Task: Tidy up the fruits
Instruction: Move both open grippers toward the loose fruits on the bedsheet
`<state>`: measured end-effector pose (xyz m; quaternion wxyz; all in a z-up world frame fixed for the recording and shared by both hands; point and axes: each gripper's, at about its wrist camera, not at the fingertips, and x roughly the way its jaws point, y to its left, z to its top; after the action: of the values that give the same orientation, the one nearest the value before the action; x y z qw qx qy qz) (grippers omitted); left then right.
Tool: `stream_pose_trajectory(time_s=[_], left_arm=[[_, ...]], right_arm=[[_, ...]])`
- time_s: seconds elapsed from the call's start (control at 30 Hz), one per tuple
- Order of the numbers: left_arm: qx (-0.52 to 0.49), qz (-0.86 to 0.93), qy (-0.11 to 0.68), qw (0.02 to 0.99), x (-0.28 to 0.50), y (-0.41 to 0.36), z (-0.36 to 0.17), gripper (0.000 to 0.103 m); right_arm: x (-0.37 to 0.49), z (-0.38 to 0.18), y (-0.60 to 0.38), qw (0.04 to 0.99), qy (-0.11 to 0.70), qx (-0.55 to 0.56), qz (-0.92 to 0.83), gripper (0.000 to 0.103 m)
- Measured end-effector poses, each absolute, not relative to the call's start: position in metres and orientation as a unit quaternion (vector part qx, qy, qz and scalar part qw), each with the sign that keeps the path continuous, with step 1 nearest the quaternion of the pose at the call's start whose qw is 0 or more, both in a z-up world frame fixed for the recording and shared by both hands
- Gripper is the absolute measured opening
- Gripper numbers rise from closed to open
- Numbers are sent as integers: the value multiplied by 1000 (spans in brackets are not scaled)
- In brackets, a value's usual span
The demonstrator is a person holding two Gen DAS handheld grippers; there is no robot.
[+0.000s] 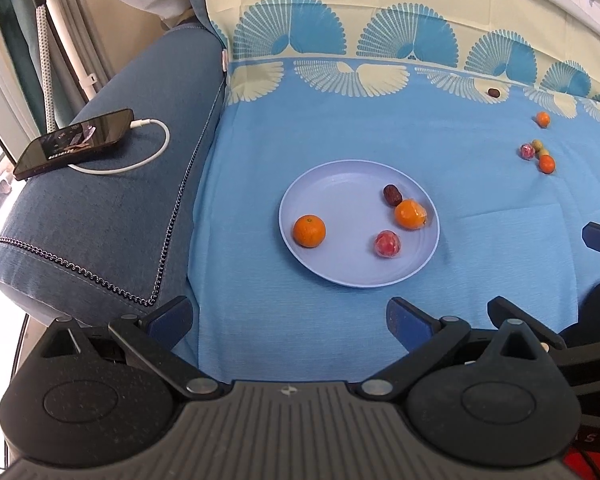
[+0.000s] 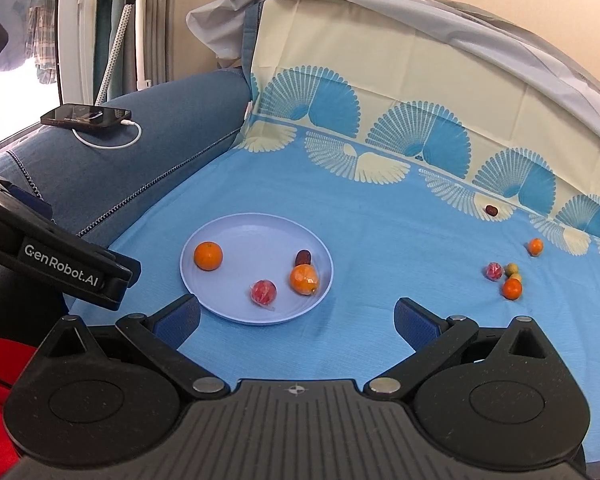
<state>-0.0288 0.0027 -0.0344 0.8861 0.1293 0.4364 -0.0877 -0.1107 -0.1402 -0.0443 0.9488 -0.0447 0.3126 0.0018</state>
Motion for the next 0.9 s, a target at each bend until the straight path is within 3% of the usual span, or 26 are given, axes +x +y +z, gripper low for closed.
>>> stream_pose_trajectory(time_s=[0.9], left_arm=[[151,-94,441,880,-23,-6,-41,103]], right_arm=[[-104,-52,-142,947,320,-38,13,102]])
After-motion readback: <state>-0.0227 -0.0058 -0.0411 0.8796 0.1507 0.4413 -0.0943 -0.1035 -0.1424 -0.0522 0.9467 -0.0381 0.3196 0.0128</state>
